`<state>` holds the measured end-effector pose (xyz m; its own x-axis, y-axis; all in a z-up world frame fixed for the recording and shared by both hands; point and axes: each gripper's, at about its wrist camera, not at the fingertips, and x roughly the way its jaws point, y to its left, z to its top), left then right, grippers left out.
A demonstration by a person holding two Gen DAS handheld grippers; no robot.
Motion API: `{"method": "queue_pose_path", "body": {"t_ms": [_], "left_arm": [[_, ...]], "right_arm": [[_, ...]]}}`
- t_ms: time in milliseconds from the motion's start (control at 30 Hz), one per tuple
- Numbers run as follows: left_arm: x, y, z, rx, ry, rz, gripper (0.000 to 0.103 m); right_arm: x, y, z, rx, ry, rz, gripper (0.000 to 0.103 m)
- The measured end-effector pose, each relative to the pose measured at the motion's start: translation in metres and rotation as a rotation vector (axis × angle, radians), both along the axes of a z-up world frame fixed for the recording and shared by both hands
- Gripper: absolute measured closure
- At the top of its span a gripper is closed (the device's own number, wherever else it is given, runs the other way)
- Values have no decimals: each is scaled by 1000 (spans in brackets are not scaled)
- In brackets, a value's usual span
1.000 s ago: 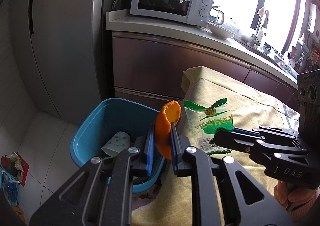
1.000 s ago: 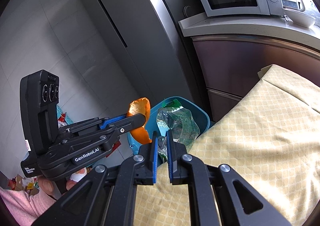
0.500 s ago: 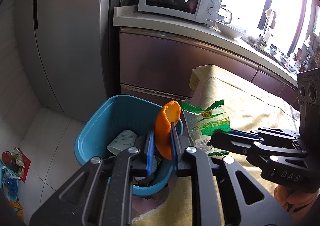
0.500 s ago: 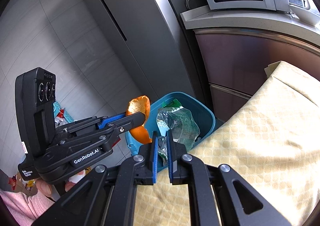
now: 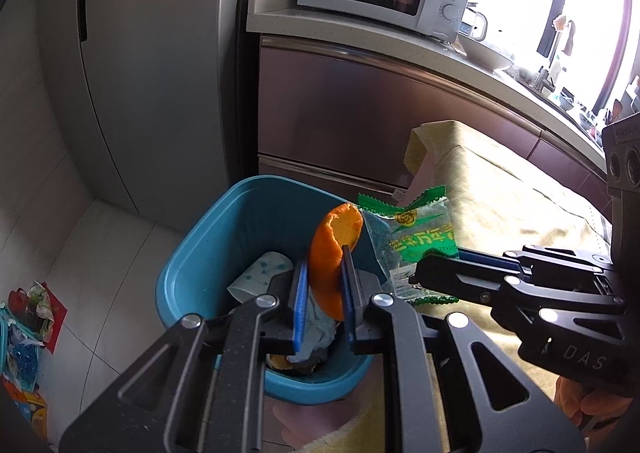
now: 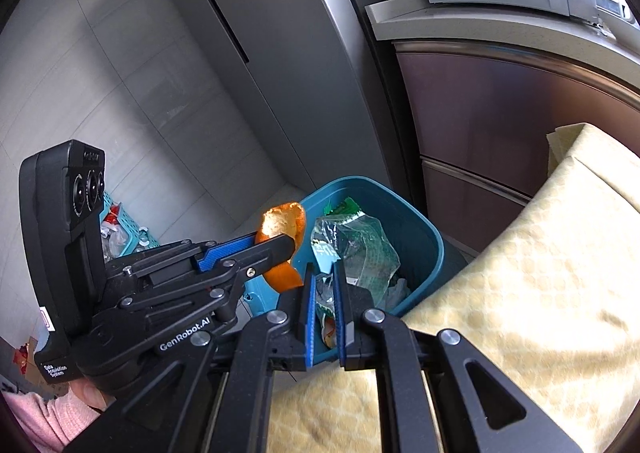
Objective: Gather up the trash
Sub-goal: 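Open both tools above the blue bin to drop peel and wrapper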
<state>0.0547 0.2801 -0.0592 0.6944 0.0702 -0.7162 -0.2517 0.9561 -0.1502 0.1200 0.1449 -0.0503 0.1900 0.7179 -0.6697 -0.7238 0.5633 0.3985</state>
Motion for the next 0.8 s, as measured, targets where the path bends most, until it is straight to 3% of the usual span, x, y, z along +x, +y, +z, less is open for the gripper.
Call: {"method": "queue_pose_path", "body": {"t_ms": [800], "left_arm": [[21, 16, -34, -24, 57, 37, 85]], "right_arm": [[9, 28, -20, -73, 41, 17, 96]]}}
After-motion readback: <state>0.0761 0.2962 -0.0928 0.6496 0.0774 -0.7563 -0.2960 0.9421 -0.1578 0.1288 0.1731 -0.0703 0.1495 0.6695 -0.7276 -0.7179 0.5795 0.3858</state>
